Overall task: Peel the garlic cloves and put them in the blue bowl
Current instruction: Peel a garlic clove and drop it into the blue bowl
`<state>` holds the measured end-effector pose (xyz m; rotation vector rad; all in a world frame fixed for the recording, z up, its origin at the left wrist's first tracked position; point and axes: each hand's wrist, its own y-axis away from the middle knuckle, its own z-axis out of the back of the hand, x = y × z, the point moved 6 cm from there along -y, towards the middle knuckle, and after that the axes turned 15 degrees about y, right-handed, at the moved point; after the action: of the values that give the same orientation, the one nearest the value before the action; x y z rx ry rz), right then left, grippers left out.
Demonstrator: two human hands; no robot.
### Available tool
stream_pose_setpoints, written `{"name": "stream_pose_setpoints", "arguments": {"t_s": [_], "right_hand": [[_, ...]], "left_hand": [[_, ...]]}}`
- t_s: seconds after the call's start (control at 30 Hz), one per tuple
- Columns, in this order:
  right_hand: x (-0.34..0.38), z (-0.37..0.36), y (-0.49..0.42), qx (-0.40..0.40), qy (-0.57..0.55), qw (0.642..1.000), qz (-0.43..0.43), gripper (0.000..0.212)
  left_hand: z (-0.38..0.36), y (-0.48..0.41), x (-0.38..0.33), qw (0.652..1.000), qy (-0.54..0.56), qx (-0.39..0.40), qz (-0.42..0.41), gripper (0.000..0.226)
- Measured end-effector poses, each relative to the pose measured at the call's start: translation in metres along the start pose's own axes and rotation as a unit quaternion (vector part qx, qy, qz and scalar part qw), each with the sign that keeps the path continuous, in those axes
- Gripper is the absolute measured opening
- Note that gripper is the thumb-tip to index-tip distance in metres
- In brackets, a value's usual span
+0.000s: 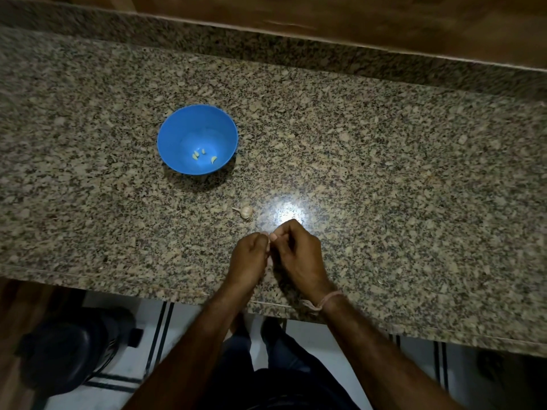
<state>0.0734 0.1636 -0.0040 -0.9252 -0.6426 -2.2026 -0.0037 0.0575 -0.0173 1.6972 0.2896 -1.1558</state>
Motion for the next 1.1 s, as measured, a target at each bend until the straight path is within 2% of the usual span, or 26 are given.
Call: {"name": "stream_pose_setpoints", "arguments": {"t_s": [0.07, 0.13, 0.27, 0.33, 0.43, 0.5, 0.6, 0.67, 0.77, 0.87, 0.97, 1.1], "right_hand": [[0.000, 0.002, 0.002, 0.010, -0.043, 0.999, -0.004, 0.010], [0.000, 0.003, 0.003, 0.032, -0.056, 0.998, 0.003, 0.011], [0.003, 0.010, 0.000, 0.054, -0.050, 0.997, 0.010, 0.010], [0.009, 0.015, 0.000, 0.048, -0.031, 0.998, 0.022, 0.010], [0.007, 0.013, -0.001, 0.059, -0.047, 0.997, -0.022, 0.014], [0.001, 0.007, -0.002, 0.088, -0.122, 0.985, -0.079, 0.013], [-0.004, -0.003, 0.001, 0.123, -0.243, 0.949, -0.159, 0.015], [-0.005, -0.008, 0.003, 0.118, -0.259, 0.943, -0.171, 0.016], [-0.008, -0.014, 0.007, 0.097, -0.278, 0.938, -0.181, 0.016], [-0.010, -0.019, 0.009, 0.097, -0.305, 0.924, -0.211, 0.015], [-0.012, -0.018, 0.009, 0.089, -0.308, 0.919, -0.228, 0.013], [-0.013, -0.017, 0.007, 0.067, -0.289, 0.931, -0.215, 0.016]], "left_hand": [[0.004, 0.000, -0.006, 0.997, -0.054, -0.007, -0.049, 0.039], [0.007, -0.001, -0.008, 0.996, -0.070, -0.017, -0.059, 0.041], [0.011, -0.002, -0.010, 0.994, -0.085, 0.000, -0.070, 0.044], [0.010, 0.002, -0.016, 0.987, -0.112, 0.020, -0.116, 0.044], [0.009, 0.009, -0.022, 0.966, -0.160, 0.025, -0.201, 0.038], [0.008, 0.011, -0.023, 0.958, -0.173, 0.020, -0.228, 0.036], [0.011, 0.008, -0.018, 0.976, -0.109, 0.019, -0.187, 0.034], [0.011, 0.005, -0.014, 0.991, -0.026, 0.023, -0.126, 0.037], [0.008, 0.004, -0.010, 0.996, 0.015, 0.025, -0.084, 0.039], [0.011, 0.003, -0.009, 0.995, -0.016, 0.001, -0.097, 0.034], [0.017, 0.000, -0.007, 0.990, -0.067, -0.027, -0.119, 0.011], [0.018, 0.006, -0.016, 0.979, -0.069, -0.012, -0.193, 0.018]]}}
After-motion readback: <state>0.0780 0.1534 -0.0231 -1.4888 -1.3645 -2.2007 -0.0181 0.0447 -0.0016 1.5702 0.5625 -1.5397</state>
